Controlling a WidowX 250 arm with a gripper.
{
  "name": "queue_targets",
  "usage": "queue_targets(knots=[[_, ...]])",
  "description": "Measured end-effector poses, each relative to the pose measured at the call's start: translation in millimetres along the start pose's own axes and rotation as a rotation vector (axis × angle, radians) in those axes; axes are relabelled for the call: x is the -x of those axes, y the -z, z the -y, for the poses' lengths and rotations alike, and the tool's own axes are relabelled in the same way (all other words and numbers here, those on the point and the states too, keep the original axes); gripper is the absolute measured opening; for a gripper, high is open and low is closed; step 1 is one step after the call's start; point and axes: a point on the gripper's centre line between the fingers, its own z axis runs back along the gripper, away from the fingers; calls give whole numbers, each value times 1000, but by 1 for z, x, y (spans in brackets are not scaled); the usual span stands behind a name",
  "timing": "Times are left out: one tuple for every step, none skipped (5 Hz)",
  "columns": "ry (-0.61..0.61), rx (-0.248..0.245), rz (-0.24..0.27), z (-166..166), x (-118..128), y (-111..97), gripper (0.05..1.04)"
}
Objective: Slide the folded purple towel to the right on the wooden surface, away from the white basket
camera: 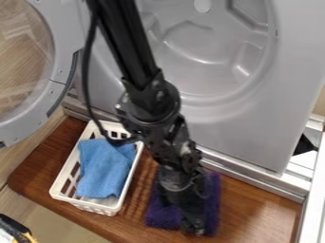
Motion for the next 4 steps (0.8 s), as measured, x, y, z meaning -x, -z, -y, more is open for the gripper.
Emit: queue_targets(knots=[[52,15,26,16,-26,5,1001],[51,36,39,26,-44,9,1001],[43,56,60,31,-58,12,1001],[47,65,61,34,-63,14,1001]])
